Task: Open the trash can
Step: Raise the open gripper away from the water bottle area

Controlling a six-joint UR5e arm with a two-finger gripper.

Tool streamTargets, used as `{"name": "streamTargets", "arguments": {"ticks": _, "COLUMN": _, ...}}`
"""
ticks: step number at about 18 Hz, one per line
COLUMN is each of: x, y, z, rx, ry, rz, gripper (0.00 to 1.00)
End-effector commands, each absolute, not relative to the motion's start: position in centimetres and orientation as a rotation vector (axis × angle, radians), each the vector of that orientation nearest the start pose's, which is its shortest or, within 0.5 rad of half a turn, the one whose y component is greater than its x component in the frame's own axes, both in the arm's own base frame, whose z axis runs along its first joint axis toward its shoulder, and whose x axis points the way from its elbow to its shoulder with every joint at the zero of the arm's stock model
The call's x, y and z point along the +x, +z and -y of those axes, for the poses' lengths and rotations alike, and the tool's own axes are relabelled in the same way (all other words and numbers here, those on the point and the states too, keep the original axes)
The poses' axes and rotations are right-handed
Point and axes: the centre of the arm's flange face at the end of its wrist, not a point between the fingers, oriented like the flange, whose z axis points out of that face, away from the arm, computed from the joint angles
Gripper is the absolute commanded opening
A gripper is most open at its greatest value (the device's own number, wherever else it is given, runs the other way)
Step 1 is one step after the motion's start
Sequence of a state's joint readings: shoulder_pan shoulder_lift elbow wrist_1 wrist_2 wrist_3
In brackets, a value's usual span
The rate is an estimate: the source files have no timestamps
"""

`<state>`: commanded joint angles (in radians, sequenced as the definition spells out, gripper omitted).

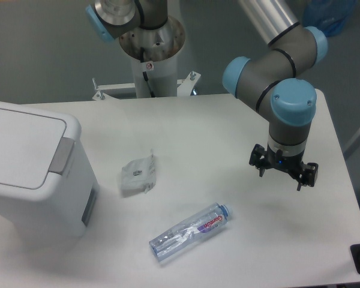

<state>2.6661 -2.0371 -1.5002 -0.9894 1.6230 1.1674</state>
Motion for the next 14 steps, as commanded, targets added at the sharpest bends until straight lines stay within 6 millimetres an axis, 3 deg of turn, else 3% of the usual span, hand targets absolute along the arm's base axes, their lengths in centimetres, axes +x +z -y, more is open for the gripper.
{"name": "streamTargets", "arguments": {"ticks": 5, "x": -53.5, "y": 31.0, "z": -42.1, "rx": -3.088, "ry": 0.304, "rz": -0.101, "gripper": 1.0}}
{"name": "streamTargets", "arguments": {"ticks": 9, "x": -52.5, "y": 29.0, "z": -41.5, "rx": -3.042, "ry": 0.399, "rz": -0.093, "gripper": 1.0}}
{"name": "streamTargets", "arguments": {"ticks": 14, "x": -51.4, "y": 31.4, "z": -42.2, "rx": -2.938, "ry": 0.372, "rz": 0.087, "gripper": 1.0}}
